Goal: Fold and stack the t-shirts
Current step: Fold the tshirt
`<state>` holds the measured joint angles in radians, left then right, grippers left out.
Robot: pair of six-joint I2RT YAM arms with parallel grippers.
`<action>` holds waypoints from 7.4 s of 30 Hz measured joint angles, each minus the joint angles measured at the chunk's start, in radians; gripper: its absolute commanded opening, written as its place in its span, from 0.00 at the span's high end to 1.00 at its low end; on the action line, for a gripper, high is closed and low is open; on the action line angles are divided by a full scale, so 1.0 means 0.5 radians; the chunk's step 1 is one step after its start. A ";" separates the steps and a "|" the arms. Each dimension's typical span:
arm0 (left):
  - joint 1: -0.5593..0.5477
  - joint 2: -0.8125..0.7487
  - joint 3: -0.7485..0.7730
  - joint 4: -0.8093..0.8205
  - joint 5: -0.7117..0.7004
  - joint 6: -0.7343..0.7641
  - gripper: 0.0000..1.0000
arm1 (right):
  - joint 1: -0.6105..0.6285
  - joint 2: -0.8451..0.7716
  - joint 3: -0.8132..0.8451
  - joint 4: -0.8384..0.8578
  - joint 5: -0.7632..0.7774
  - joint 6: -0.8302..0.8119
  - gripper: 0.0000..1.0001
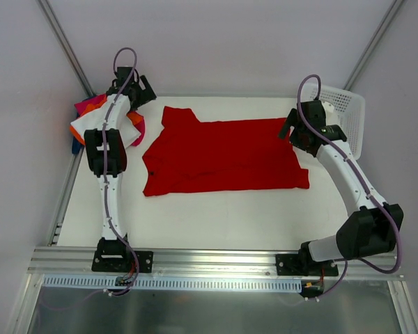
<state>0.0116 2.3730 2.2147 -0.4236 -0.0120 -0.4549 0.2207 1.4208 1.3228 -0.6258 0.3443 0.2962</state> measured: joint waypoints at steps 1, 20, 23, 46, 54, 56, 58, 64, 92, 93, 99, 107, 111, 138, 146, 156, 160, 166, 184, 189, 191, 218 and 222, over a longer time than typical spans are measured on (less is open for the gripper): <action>0.008 0.094 0.045 0.005 0.059 -0.001 0.08 | 0.002 -0.014 -0.016 -0.013 0.011 -0.005 0.00; 0.047 0.436 0.185 0.129 0.761 -0.111 0.12 | 0.030 -0.091 -0.092 -0.080 0.129 -0.034 0.00; 0.047 0.460 0.188 0.176 0.858 -0.162 0.14 | 0.031 -0.091 -0.092 -0.085 0.136 -0.034 0.00; -0.014 0.587 0.219 0.325 1.053 -0.339 0.81 | 0.032 -0.064 -0.156 -0.089 0.135 -0.037 0.00; -0.076 0.613 0.219 0.315 1.014 -0.321 1.00 | 0.032 -0.037 -0.156 -0.082 0.123 -0.042 0.01; -0.082 0.611 0.217 0.317 1.009 -0.312 1.00 | 0.032 -0.027 -0.165 -0.049 0.092 -0.051 0.01; -0.082 0.582 0.175 0.328 0.994 -0.289 1.00 | 0.036 -0.003 -0.167 -0.004 0.032 -0.073 0.01; -0.043 0.406 -0.040 0.297 0.925 -0.204 1.00 | 0.079 0.394 0.135 0.031 -0.269 -0.189 0.01; 0.111 0.150 -0.400 0.282 0.845 -0.045 1.00 | -0.259 1.991 1.698 -0.016 -0.620 -0.318 0.01; 0.111 0.150 -0.400 0.283 0.845 -0.044 1.00 | -0.281 1.991 1.701 -0.014 -0.614 -0.319 0.01; 0.111 0.150 -0.400 0.283 0.845 -0.040 1.00 | -0.365 1.991 1.761 0.007 -0.623 -0.325 0.01; 0.111 0.150 -0.401 0.282 0.861 -0.038 1.00 | -0.383 2.065 1.868 0.075 -0.684 -0.317 0.01; 0.111 0.150 -0.403 0.282 0.867 -0.036 1.00 | -0.384 2.184 2.001 0.130 -0.763 -0.304 0.01; 0.111 0.124 -0.403 0.282 1.022 -0.034 1.00 | -0.470 2.262 1.914 0.333 -1.124 0.058 0.01; 0.111 0.077 -0.403 0.282 1.058 -0.037 1.00 | -0.474 2.277 2.016 0.050 -1.179 -0.014 0.01; 0.109 0.071 -0.403 0.282 1.067 -0.049 1.00 | -0.478 2.274 2.042 -0.025 -1.209 -0.137 0.01; 0.109 0.071 -0.404 0.282 1.067 -0.048 1.00 | -0.478 2.274 2.058 -0.088 -1.191 -0.210 0.01; 0.109 0.071 -0.403 0.282 1.067 -0.048 1.00 | -0.479 2.263 2.058 -0.140 -1.177 -0.283 0.01; 0.109 0.071 -0.403 0.282 1.067 -0.048 1.00 | -0.511 2.030 1.972 -0.166 -1.160 -0.400 0.01; 0.109 0.071 -0.403 0.282 1.067 -0.047 1.00 | -0.513 2.044 1.968 -0.141 -1.195 -0.375 0.01; 0.109 0.071 -0.404 0.282 1.067 -0.047 1.00 | -0.513 2.074 1.970 -0.120 -1.204 -0.362 0.00; 0.109 0.071 -0.403 0.282 1.118 -0.049 1.00 | -0.520 2.430 2.172 0.153 -1.306 -0.123 0.90; 0.109 0.071 -0.403 0.282 1.118 -0.049 1.00 | -0.520 2.435 2.180 0.153 -1.302 -0.117 0.99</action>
<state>0.0662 2.4084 2.0132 -0.2825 0.5472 -0.4793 -0.0391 2.6381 2.4126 -0.5495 -0.3069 0.2375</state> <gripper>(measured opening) 0.008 0.023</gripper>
